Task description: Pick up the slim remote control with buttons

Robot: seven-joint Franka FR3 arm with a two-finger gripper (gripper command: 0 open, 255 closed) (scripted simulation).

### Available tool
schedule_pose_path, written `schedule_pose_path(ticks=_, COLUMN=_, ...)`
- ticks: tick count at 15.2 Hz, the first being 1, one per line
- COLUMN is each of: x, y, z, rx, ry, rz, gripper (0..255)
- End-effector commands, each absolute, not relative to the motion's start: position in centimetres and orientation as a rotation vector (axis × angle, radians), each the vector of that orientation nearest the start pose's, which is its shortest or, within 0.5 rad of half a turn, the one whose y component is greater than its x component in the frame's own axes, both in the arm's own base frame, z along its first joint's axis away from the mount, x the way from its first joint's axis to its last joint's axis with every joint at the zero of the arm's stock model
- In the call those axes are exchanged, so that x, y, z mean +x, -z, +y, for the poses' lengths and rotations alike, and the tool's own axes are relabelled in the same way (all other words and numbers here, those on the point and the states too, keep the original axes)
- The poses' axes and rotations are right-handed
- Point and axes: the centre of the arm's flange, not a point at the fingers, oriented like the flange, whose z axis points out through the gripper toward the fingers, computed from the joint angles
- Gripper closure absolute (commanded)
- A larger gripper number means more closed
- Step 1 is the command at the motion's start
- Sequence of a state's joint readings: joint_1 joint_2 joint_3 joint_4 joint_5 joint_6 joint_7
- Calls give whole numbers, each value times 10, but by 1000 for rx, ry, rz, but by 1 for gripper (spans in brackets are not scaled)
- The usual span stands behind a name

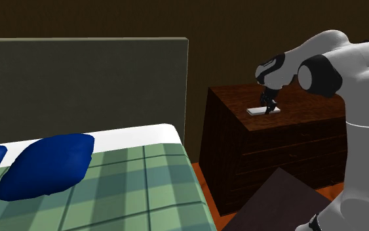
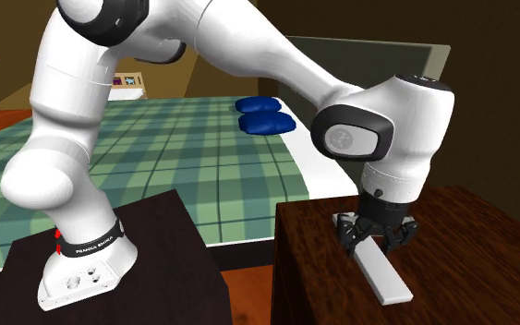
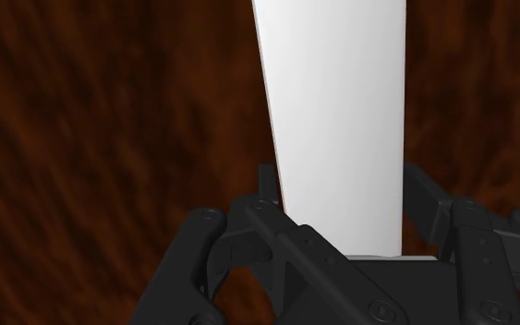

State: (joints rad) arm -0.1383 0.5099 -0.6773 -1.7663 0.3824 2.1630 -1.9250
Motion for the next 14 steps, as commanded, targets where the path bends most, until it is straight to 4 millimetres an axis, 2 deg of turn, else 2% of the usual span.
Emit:
schedule_pose_path(ticks=1, x=487, y=-338, z=-434, rx=-2802, ry=16, rz=-1459, gripper=255)
schedule_pose_path(ticks=12, x=487, y=-397, z=-434, rx=-2802, ry=16, rz=-1459, gripper=255)
schedule_pose_path(ticks=14, x=487, y=-397, z=-434, rx=-2802, ry=16, rz=-1459, gripper=255)
